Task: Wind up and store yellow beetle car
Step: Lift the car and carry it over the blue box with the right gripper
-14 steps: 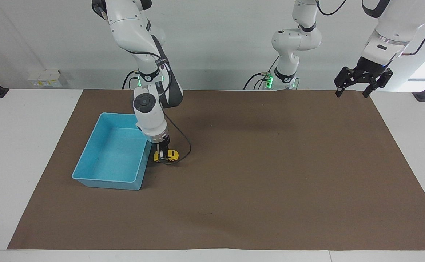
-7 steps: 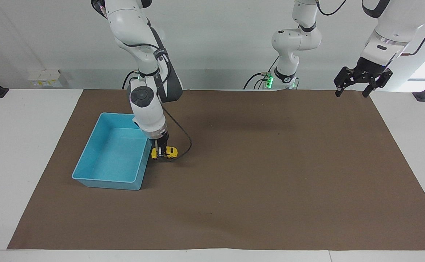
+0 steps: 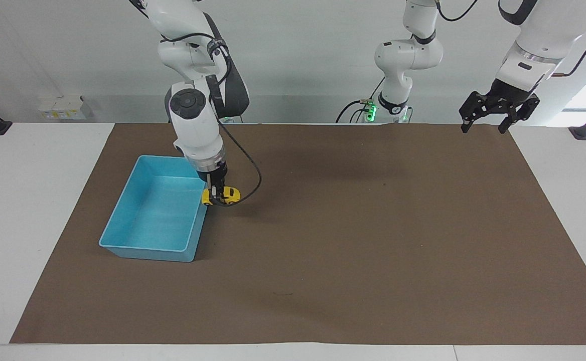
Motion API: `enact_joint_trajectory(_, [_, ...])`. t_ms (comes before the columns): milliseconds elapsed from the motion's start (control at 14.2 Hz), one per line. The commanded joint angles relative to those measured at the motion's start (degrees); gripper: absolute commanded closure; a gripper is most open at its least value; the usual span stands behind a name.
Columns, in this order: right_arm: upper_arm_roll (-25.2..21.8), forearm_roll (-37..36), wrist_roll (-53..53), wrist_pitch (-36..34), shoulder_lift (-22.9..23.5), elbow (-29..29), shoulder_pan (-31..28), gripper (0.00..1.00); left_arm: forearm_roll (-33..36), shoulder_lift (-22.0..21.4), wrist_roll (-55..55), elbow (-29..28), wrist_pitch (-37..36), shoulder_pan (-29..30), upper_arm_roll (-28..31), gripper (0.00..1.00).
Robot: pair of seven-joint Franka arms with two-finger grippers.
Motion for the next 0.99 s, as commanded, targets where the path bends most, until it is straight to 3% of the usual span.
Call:
enact_joint_trajectory(0, [0.5, -0.5, -5.3, -1.0, -1.3, -0.1, -1.1, 1.00, -0.8, -0.5, 0.1, 0.3, -0.5, 0.2, 0.0, 0.00])
enact_joint_trajectory(211, [0.1, -0.4, -12.9, -2.2, -1.6, -0.2, -1.5, 1.00, -0.7, -0.5, -0.1, 0.3, -0.8, -0.3, -0.3, 0.00])
enact_joint_trajectory(915, [0.1, 2.6, -45.1, -3.3, -1.6, -1.2, -13.0, 1.00, -0.8, -0.5, 0.0, 0.2, -2.3, -1.2, -0.3, 0.00])
